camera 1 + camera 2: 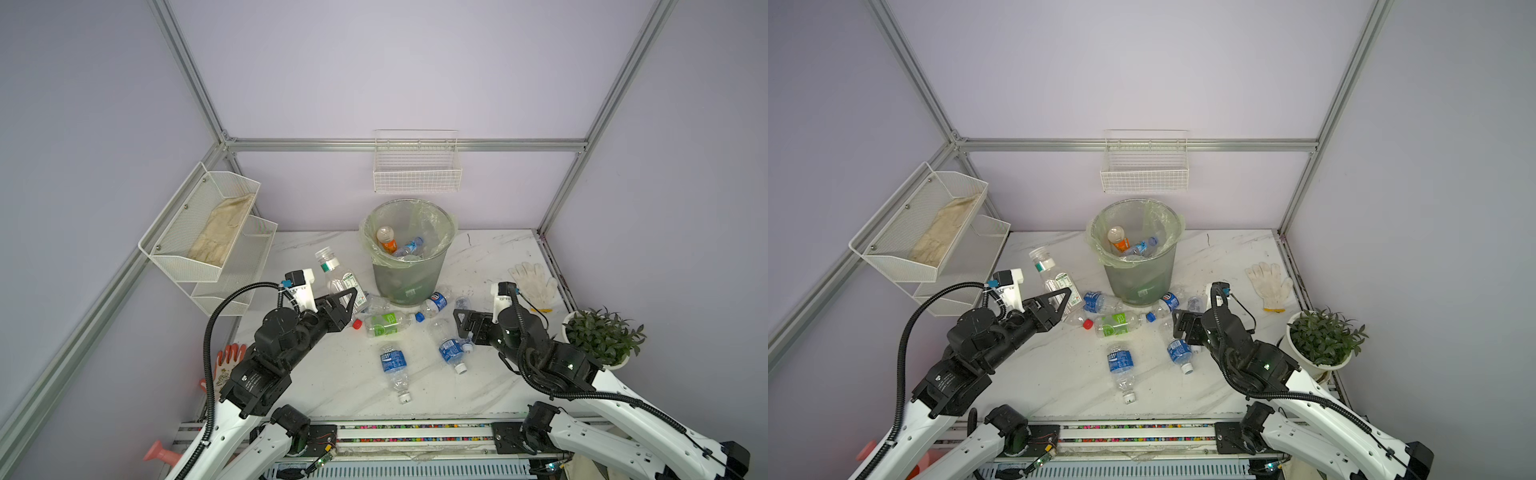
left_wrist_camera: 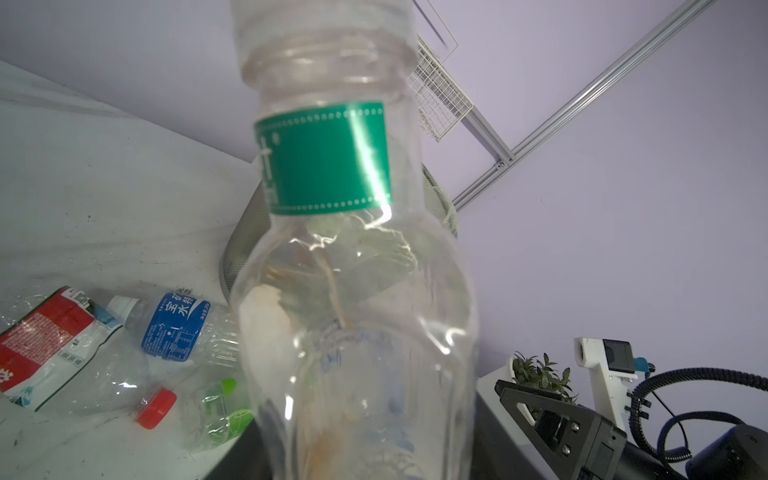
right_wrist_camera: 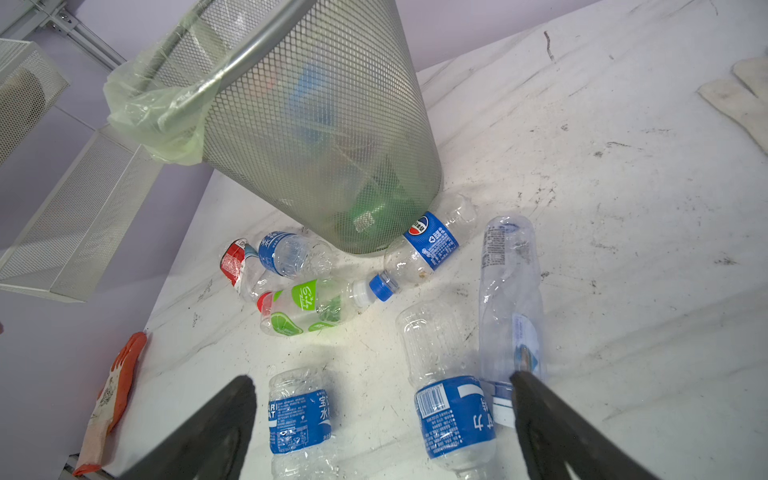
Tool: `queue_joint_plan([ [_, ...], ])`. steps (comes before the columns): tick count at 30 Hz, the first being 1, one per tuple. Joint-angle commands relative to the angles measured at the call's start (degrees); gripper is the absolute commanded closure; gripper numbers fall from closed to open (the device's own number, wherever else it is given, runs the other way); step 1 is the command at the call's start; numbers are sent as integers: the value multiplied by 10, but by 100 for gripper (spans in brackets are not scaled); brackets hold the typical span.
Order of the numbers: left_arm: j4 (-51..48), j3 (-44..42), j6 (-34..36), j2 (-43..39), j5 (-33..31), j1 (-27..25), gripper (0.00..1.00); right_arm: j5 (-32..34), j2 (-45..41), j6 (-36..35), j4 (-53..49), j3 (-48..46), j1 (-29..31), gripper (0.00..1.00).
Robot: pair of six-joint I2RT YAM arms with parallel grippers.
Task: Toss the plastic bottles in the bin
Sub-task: 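Lift the green-capped bottle with the left gripper and swing it over the bin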
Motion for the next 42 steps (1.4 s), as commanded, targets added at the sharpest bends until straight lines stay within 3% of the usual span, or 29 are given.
queue_joint_plan([
  [1, 42, 49, 52, -11, 19, 2, 100, 1, -5, 10, -2, -6, -1, 3],
  [15, 41, 112, 119, -23, 31, 2, 100, 0, -15, 22, -5, -18, -1, 3],
  [30, 62, 185, 161, 35, 49, 2, 96, 0, -21, 26, -11, -20, -1, 3],
  [36, 67, 224, 169, 98, 47, 2, 95, 1, -21, 26, -14, -15, -1, 3],
  [42, 99, 306, 162, 238, 83, 3, 92, 0, -23, 26, -24, -1, -1, 2],
])
